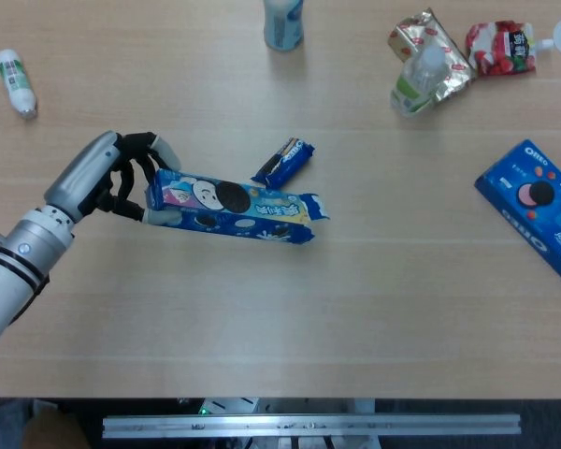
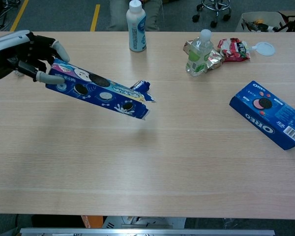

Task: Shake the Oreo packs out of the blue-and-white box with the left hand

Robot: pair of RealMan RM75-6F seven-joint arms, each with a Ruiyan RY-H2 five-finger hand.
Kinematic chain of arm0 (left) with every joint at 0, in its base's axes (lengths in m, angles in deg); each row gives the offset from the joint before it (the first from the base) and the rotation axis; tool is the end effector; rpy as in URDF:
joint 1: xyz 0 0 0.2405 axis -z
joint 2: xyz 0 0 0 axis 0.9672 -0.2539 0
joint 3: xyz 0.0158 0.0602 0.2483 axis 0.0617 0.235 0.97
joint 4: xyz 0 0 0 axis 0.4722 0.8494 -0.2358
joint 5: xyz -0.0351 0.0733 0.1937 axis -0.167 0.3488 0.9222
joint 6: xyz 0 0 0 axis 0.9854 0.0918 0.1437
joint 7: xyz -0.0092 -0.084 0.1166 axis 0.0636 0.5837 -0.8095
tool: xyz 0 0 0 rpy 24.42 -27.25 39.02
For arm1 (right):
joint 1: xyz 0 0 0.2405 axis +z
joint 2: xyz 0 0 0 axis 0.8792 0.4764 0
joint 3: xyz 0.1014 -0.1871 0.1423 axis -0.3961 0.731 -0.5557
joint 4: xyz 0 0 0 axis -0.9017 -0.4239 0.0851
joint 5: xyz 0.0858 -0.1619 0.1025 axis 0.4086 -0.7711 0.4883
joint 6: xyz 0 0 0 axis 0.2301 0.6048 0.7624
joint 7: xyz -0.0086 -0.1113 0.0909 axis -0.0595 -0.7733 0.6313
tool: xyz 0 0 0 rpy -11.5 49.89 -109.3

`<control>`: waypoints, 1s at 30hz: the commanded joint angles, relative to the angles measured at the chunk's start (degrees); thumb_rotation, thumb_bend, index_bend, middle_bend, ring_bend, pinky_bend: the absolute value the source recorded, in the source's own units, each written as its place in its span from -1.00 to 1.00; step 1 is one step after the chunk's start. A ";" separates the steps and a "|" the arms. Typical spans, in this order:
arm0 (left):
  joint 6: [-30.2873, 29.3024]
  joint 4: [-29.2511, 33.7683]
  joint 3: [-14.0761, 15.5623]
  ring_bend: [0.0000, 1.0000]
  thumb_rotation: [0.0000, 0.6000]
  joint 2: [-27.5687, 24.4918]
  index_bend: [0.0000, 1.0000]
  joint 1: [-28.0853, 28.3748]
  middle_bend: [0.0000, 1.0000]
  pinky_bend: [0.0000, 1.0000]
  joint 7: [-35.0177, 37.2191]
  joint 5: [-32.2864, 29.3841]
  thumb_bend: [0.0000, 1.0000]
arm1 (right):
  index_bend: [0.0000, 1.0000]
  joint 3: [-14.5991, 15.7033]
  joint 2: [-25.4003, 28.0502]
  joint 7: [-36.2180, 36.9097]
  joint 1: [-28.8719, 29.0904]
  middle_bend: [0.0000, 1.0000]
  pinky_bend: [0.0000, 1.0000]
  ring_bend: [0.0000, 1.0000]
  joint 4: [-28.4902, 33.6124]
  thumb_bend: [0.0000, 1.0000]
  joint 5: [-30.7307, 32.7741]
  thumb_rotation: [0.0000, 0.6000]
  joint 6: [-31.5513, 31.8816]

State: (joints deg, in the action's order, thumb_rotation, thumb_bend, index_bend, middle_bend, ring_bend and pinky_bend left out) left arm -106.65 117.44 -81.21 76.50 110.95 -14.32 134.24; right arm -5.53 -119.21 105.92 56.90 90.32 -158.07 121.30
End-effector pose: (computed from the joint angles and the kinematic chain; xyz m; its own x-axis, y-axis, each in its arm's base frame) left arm -0.1889 0.2999 0.0844 -0.2749 0.5413 0.7946 0.9405 -0.0201 0.3391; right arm -0.3407 -0.1152 0.1809 0.2481 0.0155 0.9686 -0.9682 0.0383 0.2473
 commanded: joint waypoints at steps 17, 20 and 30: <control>-10.03 -2.42 -0.39 0.07 1.00 2.20 0.06 -0.19 0.20 0.52 -40.87 -5.05 -0.77 | -0.18 -0.02 -0.09 -0.41 0.19 -0.11 -0.09 -0.08 0.10 -0.33 0.23 1.00 -0.52; -11.95 -3.09 -1.39 0.06 1.00 2.22 0.04 -0.61 0.19 0.52 -40.26 -3.38 -0.77 | -0.18 -0.05 -0.08 -0.39 0.16 -0.11 -0.09 -0.08 0.06 -0.33 0.34 1.00 -0.52; -10.48 -3.91 1.74 0.02 1.00 1.90 0.02 0.13 0.16 0.51 -53.27 0.66 -0.78 | -0.19 -0.05 -0.16 -0.33 0.27 -0.11 -0.09 -0.08 -0.06 -0.33 0.38 1.00 -0.76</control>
State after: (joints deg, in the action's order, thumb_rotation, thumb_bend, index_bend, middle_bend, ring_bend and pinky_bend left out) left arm -117.60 113.99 -80.62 78.04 110.87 -64.29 133.68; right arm -5.58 -119.36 105.59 57.18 90.26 -157.68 120.53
